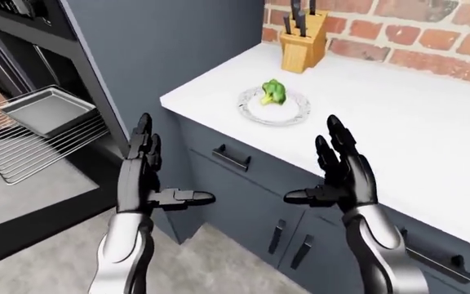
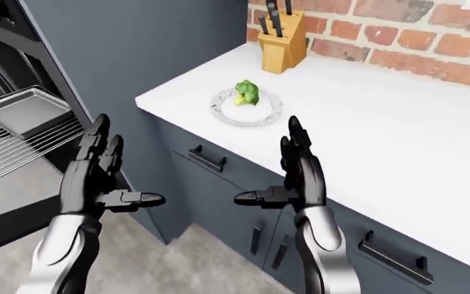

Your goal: Place the broccoli on the rack of the oven.

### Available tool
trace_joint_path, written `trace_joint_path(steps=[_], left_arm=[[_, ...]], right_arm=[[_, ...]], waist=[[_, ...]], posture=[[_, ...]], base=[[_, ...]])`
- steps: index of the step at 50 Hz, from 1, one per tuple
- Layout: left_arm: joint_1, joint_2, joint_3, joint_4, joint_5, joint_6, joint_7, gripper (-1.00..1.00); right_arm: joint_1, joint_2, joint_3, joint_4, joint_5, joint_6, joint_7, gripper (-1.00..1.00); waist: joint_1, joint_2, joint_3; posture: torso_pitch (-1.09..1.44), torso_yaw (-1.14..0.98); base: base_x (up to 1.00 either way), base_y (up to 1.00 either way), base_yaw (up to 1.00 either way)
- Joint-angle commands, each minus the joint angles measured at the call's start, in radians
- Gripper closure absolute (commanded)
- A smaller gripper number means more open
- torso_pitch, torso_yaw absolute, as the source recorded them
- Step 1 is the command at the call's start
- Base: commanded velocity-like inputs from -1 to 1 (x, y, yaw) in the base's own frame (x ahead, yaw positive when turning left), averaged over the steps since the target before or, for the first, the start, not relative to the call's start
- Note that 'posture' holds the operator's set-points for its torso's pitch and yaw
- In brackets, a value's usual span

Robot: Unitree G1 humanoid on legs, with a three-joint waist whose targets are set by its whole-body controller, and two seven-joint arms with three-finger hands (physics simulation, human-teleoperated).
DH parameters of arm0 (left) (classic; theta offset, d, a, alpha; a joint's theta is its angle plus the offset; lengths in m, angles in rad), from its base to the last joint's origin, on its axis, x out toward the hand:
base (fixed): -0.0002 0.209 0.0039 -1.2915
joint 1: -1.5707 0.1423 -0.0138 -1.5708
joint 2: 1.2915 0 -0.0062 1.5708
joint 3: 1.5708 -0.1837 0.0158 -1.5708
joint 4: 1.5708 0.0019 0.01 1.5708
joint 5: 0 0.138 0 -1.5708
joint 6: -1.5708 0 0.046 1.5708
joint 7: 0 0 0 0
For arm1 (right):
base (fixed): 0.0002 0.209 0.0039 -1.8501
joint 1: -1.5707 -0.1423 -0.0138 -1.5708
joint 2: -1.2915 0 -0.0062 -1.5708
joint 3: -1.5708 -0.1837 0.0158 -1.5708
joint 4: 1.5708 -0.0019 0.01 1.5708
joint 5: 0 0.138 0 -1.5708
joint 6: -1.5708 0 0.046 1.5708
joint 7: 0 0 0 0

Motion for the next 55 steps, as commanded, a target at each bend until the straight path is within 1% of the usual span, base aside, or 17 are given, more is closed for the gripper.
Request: trace_joint_path(steps=[1,12,13,18,19,22,27,28,30,36,37,39,43,49,51,52,55], left_arm=[[-0.021,0.008,0.015,-0.048,0.003,-0.038,0.006,-1.00],[-0.021,0.008,0.017,-0.057,-0.001,-0.034,0.002,-1.00],[-0.019,0.008,0.017,-0.052,0.000,-0.040,0.002,-1.00],[-0.022,0.007,0.014,-0.055,0.001,-0.035,0.004,-1.00],[-0.022,0.007,0.015,-0.057,0.000,-0.032,0.005,-1.00],[-0.021,0.007,0.014,-0.064,0.000,-0.027,0.005,-1.00],[-0.016,0.006,0.008,-0.057,0.004,-0.038,0.003,-1.00],[-0.019,0.006,0.008,-0.060,0.003,-0.034,0.002,-1.00],[-0.020,0.006,0.011,-0.062,0.002,-0.032,0.002,-1.00],[-0.018,0.004,0.008,-0.056,0.003,-0.037,0.003,-1.00],[-0.018,0.004,0.008,-0.057,0.003,-0.037,0.003,-1.00],[-0.018,0.005,0.012,-0.056,0.001,-0.037,0.002,-1.00],[-0.022,0.007,0.015,-0.052,-0.002,-0.037,0.002,-1.00],[-0.031,0.009,0.009,-0.064,0.002,-0.020,0.004,-1.00],[-0.031,0.008,0.008,-0.067,0.003,-0.016,0.004,-1.00],[-0.031,0.008,0.008,-0.067,0.004,-0.017,0.004,-1.00],[-0.029,0.007,0.007,-0.070,0.004,-0.016,0.004,-1.00]], right_arm=[[-0.019,0.000,0.010,-0.050,0.007,-0.048,0.011,-1.00],[-0.023,-0.002,0.009,-0.092,0.000,-0.022,0.014,-1.00],[-0.022,-0.002,0.009,-0.092,-0.002,-0.023,0.013,-1.00],[-0.016,-0.002,0.016,-0.103,-0.010,-0.031,0.020,-1.00],[-0.016,-0.001,0.014,-0.101,-0.009,-0.035,0.023,-1.00],[-0.016,-0.001,0.012,-0.105,-0.008,-0.034,0.023,-1.00],[-0.019,-0.008,-0.011,-0.163,0.010,0.020,0.012,-1.00],[-0.021,-0.012,-0.017,-0.173,0.012,0.032,0.011,-1.00],[-0.030,-0.018,-0.026,-0.197,0.018,0.056,0.009,-1.00],[-0.070,-0.041,-0.062,-0.262,0.041,0.145,-0.009,-1.00],[-0.070,-0.041,-0.062,-0.263,0.042,0.144,-0.009,-1.00],[-0.071,-0.040,-0.060,-0.266,0.044,0.144,-0.009,-1.00],[-0.074,-0.040,-0.056,-0.273,0.045,0.154,-0.014,-1.00],[-0.083,-0.044,-0.056,-0.284,0.050,0.174,-0.017,-1.00],[-0.075,-0.041,-0.056,-0.281,0.050,0.159,-0.013,-1.00],[-0.073,-0.041,-0.055,-0.279,0.050,0.152,-0.010,-1.00],[-0.071,-0.042,-0.050,-0.285,0.045,0.149,-0.007,-1.00]], waist=[[0.001,0.007,-0.013],[-0.007,0.005,-0.015],[-0.003,0.004,-0.035],[0.006,0.028,0.020],[0.003,0.018,-0.005],[0.000,0.018,-0.002],[-0.006,0.073,-0.008],[-0.005,0.044,-0.008],[0.000,0.044,-0.025],[0.014,0.028,-0.027],[0.016,0.036,-0.043],[0.026,0.049,0.011],[0.024,0.059,0.023],[0.028,0.001,0.019],[0.024,-0.047,-0.002],[0.018,-0.003,0.006],[0.028,-0.010,0.002]], posture=[[0.00,0.00],[0.00,0.00],[0.00,0.00],[0.00,0.00],[0.00,0.00],[0.00,0.00],[0.00,0.00],[0.00,0.00],[0.00,0.00],[0.00,0.00],[0.00,0.00],[0.00,0.00],[0.00,0.00],[0.00,0.00],[0.00,0.00],[0.00,0.00],[0.00,0.00]], base=[[0.00,0.00,0.00],[0.00,0.00,0.00],[0.22,0.00,0.00],[0.29,0.00,0.00],[0.00,0.00,0.00],[0.00,0.00,0.00],[0.00,0.00,0.00],[0.00,0.00,0.00],[0.00,0.00,0.00],[0.01,0.00,0.00],[0.12,0.00,0.00],[0.32,0.00,0.00],[0.35,0.00,0.00],[0.32,-0.08,0.00],[0.11,-0.14,0.00],[0.00,-0.03,0.00],[0.00,0.00,0.00]])
